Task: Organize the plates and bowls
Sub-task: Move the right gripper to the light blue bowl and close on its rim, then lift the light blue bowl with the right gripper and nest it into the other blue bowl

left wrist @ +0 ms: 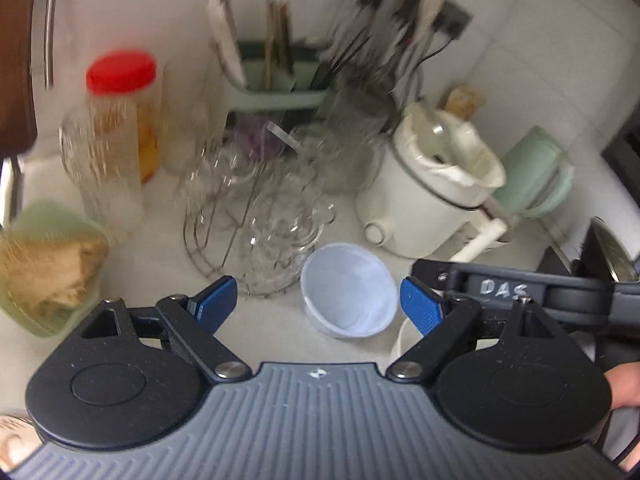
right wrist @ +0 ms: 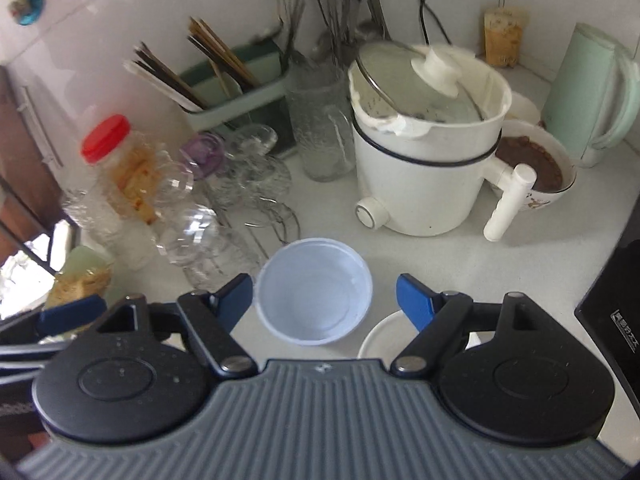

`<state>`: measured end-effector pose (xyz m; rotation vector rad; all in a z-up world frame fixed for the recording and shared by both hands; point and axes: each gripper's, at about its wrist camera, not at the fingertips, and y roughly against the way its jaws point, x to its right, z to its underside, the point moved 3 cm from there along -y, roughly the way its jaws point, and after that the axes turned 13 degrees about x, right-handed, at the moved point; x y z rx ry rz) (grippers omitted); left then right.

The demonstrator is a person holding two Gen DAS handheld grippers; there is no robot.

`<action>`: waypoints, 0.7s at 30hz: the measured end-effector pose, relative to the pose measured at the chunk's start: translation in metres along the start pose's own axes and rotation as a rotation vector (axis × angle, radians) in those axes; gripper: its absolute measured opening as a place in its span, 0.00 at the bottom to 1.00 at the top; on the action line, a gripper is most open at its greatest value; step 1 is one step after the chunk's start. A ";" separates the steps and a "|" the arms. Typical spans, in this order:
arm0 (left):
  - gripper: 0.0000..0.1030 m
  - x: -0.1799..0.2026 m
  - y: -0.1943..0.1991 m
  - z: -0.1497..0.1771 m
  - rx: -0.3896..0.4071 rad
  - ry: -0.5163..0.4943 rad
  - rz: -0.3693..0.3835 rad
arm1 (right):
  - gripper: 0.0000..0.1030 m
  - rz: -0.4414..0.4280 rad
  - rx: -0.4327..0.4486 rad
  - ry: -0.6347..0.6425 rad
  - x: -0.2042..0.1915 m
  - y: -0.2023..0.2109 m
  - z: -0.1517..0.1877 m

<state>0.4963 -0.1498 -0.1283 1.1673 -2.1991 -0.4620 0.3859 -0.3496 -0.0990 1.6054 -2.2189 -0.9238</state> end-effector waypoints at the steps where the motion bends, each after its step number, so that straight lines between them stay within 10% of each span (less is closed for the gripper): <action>1: 0.88 -0.002 -0.009 0.003 -0.021 0.015 -0.001 | 0.78 0.004 -0.011 -0.002 0.004 -0.006 -0.001; 10: 0.86 -0.011 -0.076 0.028 -0.149 0.093 -0.044 | 0.54 -0.022 -0.135 -0.026 0.035 -0.070 0.008; 16: 0.60 -0.009 -0.107 0.039 -0.202 0.122 -0.020 | 0.29 -0.076 -0.210 -0.016 0.048 -0.107 0.025; 21: 0.39 -0.007 -0.123 0.045 -0.212 0.153 -0.033 | 0.29 -0.080 -0.204 -0.025 0.058 -0.116 0.028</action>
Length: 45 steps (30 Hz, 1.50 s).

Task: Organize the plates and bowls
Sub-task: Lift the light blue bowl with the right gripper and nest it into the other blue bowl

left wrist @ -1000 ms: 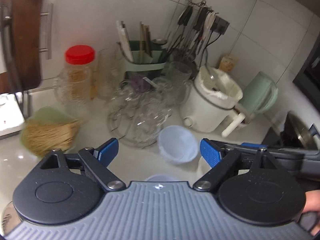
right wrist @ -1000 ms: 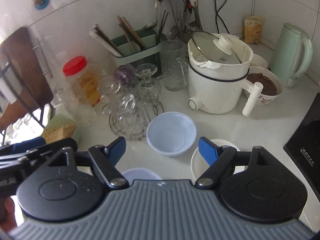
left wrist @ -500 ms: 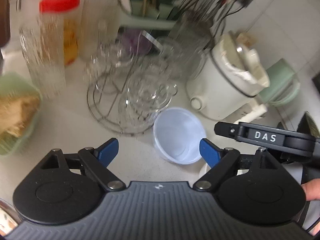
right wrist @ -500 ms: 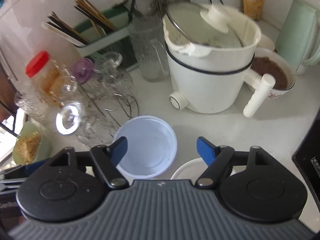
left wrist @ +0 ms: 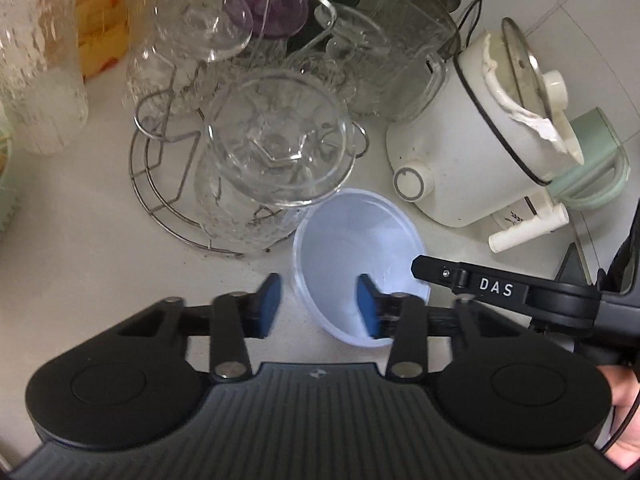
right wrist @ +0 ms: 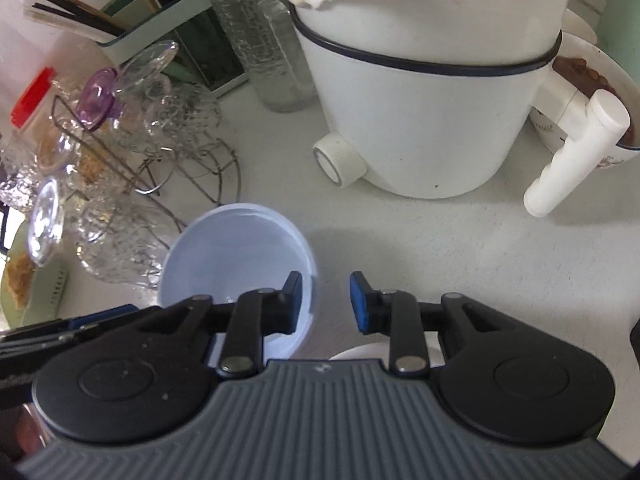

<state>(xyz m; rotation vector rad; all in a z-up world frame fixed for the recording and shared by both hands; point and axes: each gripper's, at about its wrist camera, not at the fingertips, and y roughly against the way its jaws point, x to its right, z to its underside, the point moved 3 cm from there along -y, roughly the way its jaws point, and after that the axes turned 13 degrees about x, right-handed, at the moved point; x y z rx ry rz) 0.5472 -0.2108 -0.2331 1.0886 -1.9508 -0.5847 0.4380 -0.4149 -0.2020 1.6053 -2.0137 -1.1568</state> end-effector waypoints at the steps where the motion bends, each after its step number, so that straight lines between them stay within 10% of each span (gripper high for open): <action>1: 0.34 0.000 -0.003 0.000 -0.004 0.005 -0.003 | 0.25 -0.004 -0.005 -0.006 0.002 -0.002 0.000; 22: 0.22 0.023 0.013 -0.007 0.013 -0.033 -0.031 | 0.12 -0.104 0.005 -0.047 0.004 0.008 0.007; 45: 0.22 0.028 0.171 -0.004 0.092 -0.114 0.082 | 0.12 -0.136 0.192 -0.204 -0.039 0.144 0.042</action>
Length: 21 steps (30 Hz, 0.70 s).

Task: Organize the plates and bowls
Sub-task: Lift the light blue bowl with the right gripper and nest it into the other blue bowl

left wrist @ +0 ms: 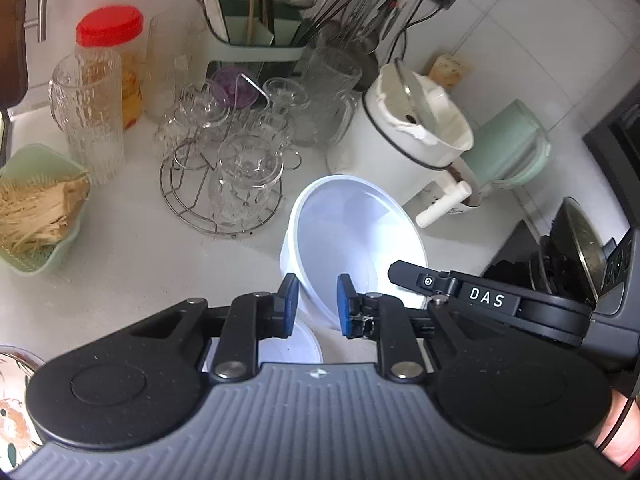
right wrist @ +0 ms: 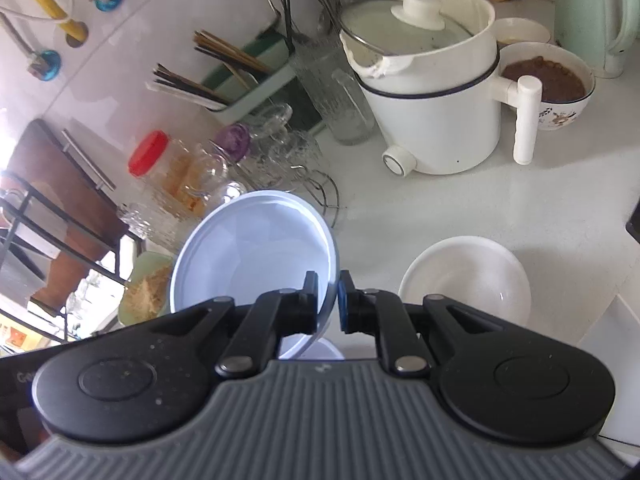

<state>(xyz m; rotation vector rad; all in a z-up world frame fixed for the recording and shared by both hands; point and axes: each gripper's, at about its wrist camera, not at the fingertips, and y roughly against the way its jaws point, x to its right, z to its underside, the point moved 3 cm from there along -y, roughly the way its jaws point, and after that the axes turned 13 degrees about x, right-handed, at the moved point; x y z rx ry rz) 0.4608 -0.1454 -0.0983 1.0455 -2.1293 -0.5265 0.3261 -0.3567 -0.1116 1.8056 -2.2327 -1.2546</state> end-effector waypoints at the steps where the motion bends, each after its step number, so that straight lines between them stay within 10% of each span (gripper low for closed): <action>1: 0.22 -0.001 0.005 0.001 0.007 -0.004 0.005 | 0.12 -0.006 0.010 0.003 -0.002 0.005 0.001; 21: 0.22 -0.046 0.004 0.038 -0.027 0.002 -0.016 | 0.13 -0.001 -0.084 0.047 -0.019 -0.008 0.046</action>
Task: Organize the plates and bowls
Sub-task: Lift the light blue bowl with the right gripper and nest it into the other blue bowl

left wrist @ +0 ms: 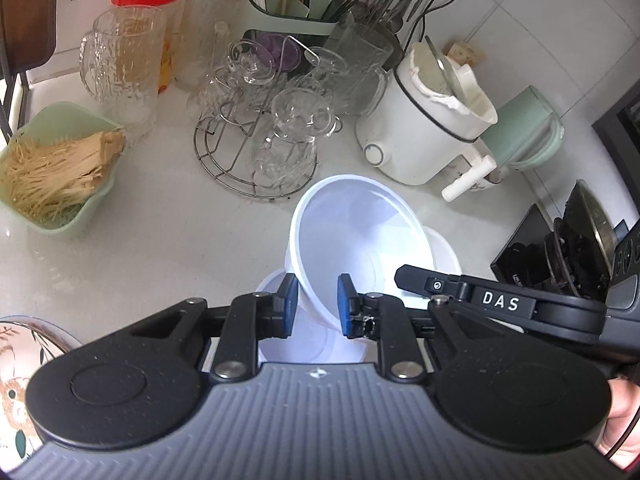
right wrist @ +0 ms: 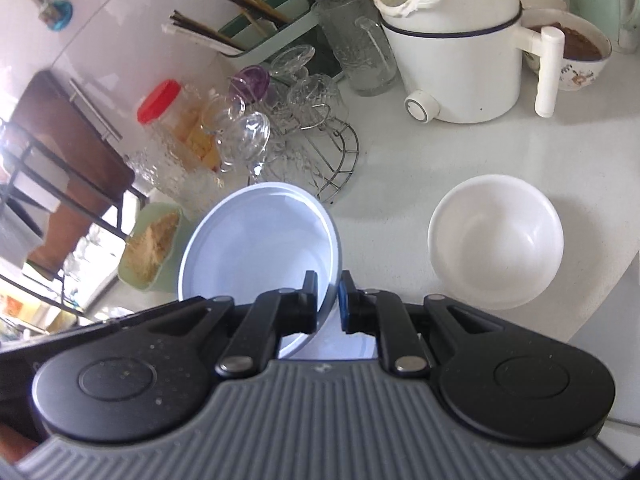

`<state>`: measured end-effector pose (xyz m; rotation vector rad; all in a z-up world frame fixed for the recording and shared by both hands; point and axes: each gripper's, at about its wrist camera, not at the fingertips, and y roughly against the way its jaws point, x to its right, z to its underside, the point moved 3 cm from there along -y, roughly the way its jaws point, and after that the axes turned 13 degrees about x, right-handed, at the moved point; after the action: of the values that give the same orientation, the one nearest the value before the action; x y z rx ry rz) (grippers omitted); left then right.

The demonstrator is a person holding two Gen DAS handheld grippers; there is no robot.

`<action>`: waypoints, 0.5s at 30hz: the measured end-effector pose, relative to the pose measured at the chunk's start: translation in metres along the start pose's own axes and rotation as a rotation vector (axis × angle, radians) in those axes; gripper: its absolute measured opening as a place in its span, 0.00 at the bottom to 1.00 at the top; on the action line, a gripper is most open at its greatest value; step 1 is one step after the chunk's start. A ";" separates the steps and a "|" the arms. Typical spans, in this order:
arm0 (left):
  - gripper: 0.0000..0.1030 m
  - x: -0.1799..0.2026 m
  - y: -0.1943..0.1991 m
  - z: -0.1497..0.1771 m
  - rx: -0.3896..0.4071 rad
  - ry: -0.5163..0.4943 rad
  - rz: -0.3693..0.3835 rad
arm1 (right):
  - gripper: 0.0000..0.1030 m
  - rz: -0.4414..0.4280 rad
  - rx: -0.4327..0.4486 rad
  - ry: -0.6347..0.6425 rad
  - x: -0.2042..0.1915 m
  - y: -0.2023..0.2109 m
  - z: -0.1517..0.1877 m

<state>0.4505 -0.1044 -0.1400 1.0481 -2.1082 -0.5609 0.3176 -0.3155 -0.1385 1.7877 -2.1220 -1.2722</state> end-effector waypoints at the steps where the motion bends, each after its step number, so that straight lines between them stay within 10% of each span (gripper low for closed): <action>1: 0.22 0.000 -0.002 0.001 -0.001 -0.007 -0.007 | 0.13 0.006 -0.008 0.001 0.000 -0.002 0.002; 15: 0.22 -0.015 -0.020 0.034 -0.102 0.014 -0.084 | 0.15 0.052 -0.122 0.061 0.002 -0.022 0.037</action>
<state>0.4414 -0.1010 -0.1811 1.0829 -2.0082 -0.6927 0.3132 -0.2969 -0.1771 1.6893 -1.9992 -1.2874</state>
